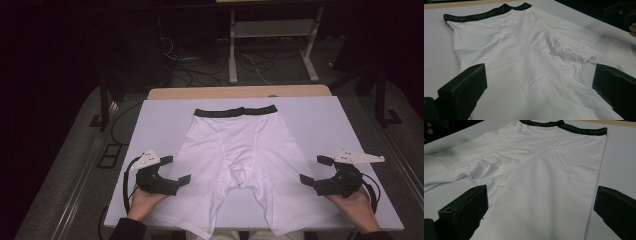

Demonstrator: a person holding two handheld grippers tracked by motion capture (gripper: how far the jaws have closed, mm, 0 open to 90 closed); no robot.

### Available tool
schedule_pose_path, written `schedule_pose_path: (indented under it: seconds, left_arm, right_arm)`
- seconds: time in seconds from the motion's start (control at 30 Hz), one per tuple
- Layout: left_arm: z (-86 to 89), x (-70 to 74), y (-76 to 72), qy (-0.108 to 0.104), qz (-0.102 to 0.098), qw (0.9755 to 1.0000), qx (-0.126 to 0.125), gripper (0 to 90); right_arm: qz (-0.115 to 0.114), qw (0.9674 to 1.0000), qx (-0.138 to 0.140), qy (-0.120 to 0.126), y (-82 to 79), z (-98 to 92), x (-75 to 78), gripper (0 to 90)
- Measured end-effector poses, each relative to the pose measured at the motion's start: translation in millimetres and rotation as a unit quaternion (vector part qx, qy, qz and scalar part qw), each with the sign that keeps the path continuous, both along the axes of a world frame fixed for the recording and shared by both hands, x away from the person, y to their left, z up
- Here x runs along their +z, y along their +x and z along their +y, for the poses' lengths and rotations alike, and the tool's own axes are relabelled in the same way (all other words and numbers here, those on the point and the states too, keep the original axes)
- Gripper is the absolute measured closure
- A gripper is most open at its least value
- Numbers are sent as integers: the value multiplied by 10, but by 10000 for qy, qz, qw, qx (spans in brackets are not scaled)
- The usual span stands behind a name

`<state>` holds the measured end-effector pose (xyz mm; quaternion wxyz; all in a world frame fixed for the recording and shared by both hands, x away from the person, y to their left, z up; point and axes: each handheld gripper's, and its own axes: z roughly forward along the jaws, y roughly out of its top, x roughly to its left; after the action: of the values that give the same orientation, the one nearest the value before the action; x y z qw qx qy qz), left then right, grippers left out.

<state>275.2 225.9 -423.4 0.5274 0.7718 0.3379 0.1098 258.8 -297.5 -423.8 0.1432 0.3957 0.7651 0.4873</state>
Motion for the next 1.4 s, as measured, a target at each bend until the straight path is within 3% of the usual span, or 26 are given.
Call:
schedule_pose_path:
  seconds: [0.33, 0.67, 0.9, 1.4]
  left_arm:
    - [-26, -7, -16, 4, 23, 9999, -154, 0]
    - [-51, -27, -11, 12, 85, 9996, -277, 0]
    - [-52, -35, -10, 32, 75, 9996, -271, 0]
    - [-49, -40, 39, 26, -8, 9996, -297, 0]
  right_arm:
    - [1, 10000, 81, -18, -8, 15, 6, 0]
    - [-14, 9995, 273, -186, 2, 108, 1, 0]
    - [-11, 9992, 314, -247, 14, 146, 15, 0]
    - [-27, 9983, 497, -297, 116, 203, 170, 0]
